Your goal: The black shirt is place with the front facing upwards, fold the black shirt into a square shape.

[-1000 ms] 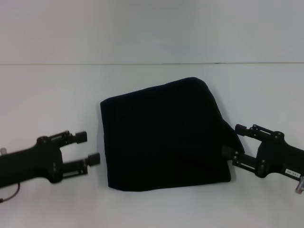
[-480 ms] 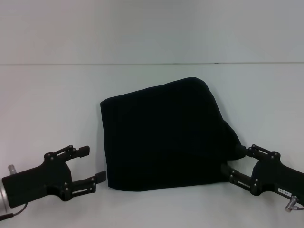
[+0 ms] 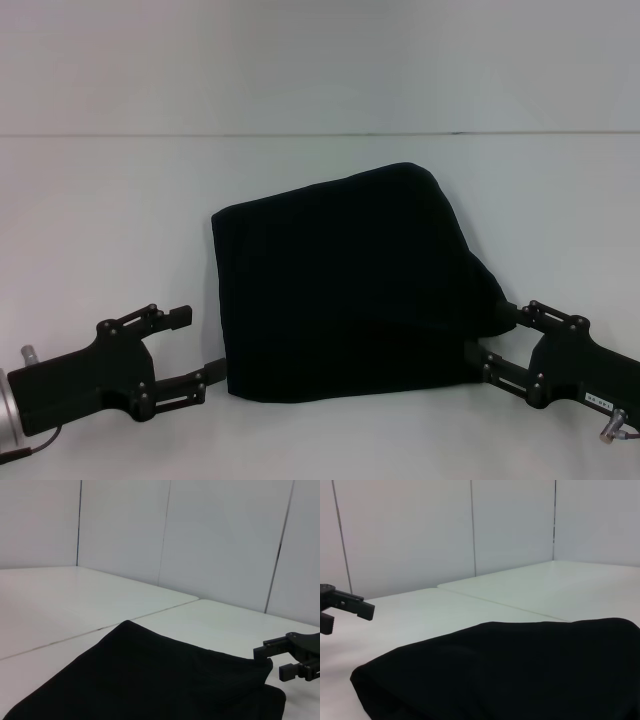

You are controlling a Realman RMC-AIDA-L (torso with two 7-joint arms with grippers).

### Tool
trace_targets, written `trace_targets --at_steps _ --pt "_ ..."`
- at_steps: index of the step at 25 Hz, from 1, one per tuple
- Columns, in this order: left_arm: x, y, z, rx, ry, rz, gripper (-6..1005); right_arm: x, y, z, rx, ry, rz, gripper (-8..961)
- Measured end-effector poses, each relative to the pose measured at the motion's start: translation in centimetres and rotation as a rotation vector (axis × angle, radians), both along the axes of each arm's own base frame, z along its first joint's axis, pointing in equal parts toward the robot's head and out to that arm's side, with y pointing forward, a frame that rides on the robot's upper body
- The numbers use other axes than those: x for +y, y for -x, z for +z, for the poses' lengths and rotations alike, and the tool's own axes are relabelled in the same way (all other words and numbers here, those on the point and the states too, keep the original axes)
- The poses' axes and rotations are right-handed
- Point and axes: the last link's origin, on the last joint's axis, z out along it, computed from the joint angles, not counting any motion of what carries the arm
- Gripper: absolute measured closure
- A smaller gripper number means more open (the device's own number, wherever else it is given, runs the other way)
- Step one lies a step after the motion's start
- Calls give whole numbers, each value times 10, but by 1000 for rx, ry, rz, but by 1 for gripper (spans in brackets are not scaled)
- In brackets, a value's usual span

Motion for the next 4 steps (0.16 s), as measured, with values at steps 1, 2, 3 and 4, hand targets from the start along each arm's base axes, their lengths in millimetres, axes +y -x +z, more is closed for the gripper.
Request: trace_targets --at_steps 1,2,3,4 --pt "0 0 0 0 0 0 145 0 0 0 0 0 0 238" --pt "0 0 0 0 0 0 145 0 0 0 1 0 0 238" --pt "0 0 0 0 0 0 146 0 0 0 1 1 0 238" --pt "0 0 0 -1 0 0 146 0 0 0 3 1 1 238"
